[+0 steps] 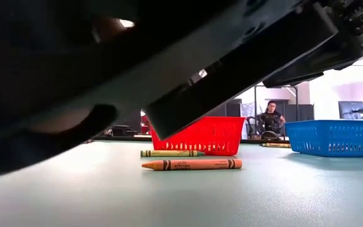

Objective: Sort crayons
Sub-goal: Put the orange crayon into the blue basket

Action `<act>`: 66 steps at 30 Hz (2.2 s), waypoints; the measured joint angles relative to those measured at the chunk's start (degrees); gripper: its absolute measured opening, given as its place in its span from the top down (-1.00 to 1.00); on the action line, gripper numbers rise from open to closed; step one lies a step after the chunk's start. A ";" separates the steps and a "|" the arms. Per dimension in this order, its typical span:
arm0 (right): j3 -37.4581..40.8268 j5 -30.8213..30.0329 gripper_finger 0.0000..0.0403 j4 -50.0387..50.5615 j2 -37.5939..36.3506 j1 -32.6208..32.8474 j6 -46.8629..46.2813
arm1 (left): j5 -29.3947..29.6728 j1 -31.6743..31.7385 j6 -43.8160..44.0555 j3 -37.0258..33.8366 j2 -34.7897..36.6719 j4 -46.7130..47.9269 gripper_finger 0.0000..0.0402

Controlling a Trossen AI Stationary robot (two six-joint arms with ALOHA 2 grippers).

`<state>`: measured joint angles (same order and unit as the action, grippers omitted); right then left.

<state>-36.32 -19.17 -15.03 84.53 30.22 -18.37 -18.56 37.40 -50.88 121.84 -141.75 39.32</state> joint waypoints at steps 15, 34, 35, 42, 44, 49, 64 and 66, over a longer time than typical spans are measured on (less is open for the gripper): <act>0.00 0.12 0.60 -0.41 0.00 0.19 -0.66 | -4.48 4.28 2.88 -0.13 -1.87 -0.01 0.44; 0.00 1.30 0.59 -0.55 0.00 0.06 -1.77 | 9.08 3.10 1.85 0.04 -1.29 11.53 0.66; 0.00 1.30 0.60 -0.54 0.00 0.05 -2.33 | 9.27 3.07 1.96 0.04 -1.29 11.74 0.72; 0.00 1.28 0.60 -0.66 0.00 1.63 -4.76 | 8.93 3.33 2.50 0.01 -1.38 12.19 0.94; 0.00 1.28 0.60 -0.52 -0.22 1.89 -4.76 | 8.27 3.31 2.72 0.95 -1.52 13.03 0.93; -0.02 1.26 0.60 0.39 -2.96 2.00 -3.47 | 7.72 2.65 3.74 6.44 -2.21 18.41 0.94; -0.04 0.60 0.60 9.87 -14.35 -0.52 4.71 | -8.70 -5.37 6.98 11.88 4.82 46.14 0.95; -0.04 0.60 0.60 10.24 -15.38 -1.29 5.56 | -11.74 -7.36 7.93 11.89 6.29 46.29 0.95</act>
<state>-36.36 -18.57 -4.78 69.15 28.93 -12.81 -30.31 30.03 -42.95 133.73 -135.46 85.60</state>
